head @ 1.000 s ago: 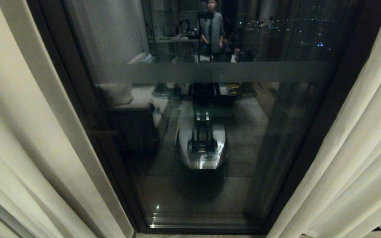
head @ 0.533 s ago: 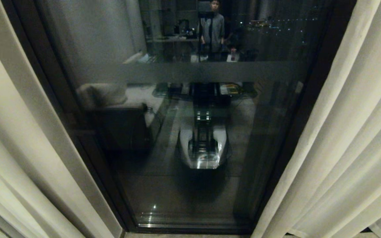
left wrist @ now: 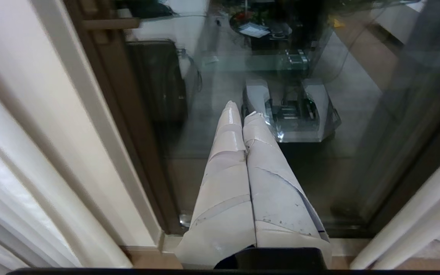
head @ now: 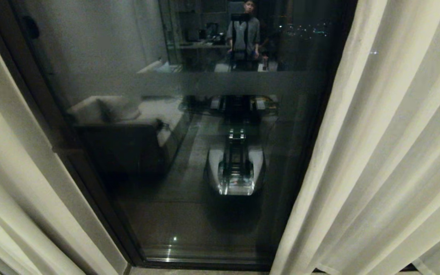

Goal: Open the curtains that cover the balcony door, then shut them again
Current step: Pull the inner curtains open on both sides

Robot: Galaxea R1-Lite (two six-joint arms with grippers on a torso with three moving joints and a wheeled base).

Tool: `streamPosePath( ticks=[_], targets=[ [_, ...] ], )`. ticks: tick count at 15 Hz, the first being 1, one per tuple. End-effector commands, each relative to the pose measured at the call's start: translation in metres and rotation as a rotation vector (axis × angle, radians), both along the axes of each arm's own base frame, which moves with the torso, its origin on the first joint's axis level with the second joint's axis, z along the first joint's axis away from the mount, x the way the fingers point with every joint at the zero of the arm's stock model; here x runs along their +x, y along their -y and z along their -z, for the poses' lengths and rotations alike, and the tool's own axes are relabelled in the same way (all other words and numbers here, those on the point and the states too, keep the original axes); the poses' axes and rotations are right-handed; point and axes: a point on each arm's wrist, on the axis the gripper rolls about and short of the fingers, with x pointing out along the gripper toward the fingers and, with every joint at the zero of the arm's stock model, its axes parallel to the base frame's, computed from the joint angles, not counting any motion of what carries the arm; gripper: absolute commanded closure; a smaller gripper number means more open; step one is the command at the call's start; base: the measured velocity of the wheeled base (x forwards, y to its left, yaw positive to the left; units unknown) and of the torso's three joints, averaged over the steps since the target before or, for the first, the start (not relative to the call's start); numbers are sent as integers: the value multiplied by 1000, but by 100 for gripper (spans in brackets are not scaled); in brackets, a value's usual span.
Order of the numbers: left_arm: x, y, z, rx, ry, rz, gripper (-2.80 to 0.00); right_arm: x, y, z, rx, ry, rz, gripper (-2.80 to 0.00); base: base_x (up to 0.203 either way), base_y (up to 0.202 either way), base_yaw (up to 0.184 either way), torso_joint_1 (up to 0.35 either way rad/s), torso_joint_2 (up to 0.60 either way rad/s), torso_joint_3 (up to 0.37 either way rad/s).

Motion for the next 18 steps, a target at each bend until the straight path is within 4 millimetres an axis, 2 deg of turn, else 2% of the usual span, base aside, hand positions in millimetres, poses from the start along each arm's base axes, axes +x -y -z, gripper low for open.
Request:
streamPosePath(
  ticks=[1,7,18],
  targets=[
    [0,0,0,0,2,1,0,0,0,0,-2,-2,-2,0,0,-191,1,0,2,-1],
    [0,0,0,0,0,0,0,0,0,0,-1,-2,0,0,0,-156,1,4,0,3],
    [0,0,0,2,2,-2,0,0,0,-2,-10,11,1,0,0,0,0,0,0,0]
  ],
)
